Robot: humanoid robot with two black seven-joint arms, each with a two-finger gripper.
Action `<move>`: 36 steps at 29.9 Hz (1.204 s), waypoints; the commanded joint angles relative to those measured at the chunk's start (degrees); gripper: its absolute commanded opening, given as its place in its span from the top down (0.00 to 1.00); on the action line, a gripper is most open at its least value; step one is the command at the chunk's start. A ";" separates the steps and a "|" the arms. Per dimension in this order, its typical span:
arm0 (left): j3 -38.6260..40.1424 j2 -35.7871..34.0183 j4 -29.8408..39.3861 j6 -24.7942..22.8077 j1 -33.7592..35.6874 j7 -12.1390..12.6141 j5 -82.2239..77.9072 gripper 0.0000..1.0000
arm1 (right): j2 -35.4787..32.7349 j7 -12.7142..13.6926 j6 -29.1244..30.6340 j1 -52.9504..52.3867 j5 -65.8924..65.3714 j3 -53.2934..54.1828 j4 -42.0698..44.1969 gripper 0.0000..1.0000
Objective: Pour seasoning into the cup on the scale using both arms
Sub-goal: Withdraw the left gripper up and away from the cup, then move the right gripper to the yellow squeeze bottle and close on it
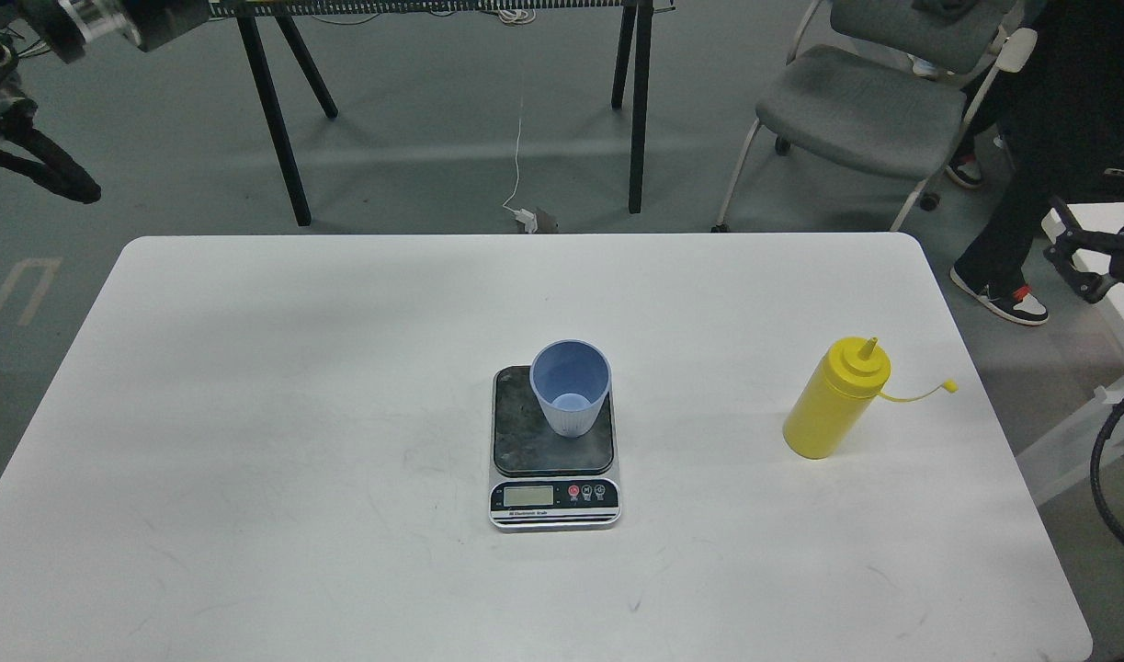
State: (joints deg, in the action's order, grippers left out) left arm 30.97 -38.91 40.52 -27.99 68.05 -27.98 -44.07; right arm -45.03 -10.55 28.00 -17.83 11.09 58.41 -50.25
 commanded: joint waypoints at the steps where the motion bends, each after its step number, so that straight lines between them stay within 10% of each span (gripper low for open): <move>1: 0.15 -1.17 -1.75 -0.01 -0.64 -0.02 9.68 0.42 | -1.02 0.26 0.00 5.68 2.44 -0.05 -0.02 0.00; 3: 0.06 -0.99 -4.65 -0.01 -0.81 -0.02 15.30 0.23 | -1.02 1.05 0.00 8.50 3.58 -0.41 -0.72 0.00; 8: 0.06 -0.64 -6.69 -0.01 -3.97 -0.02 23.93 0.14 | -0.50 1.41 0.00 14.74 5.70 -0.67 -4.41 0.00; 36: 0.15 1.12 -6.69 -0.01 -9.69 -0.02 26.58 0.06 | 15.58 1.41 0.00 23.19 4.82 -2.43 -14.43 0.00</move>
State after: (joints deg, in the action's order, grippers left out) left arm 31.04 -37.81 33.71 -28.00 58.90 -28.00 -17.55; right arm -31.48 -9.36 28.00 5.65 16.02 56.15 -64.27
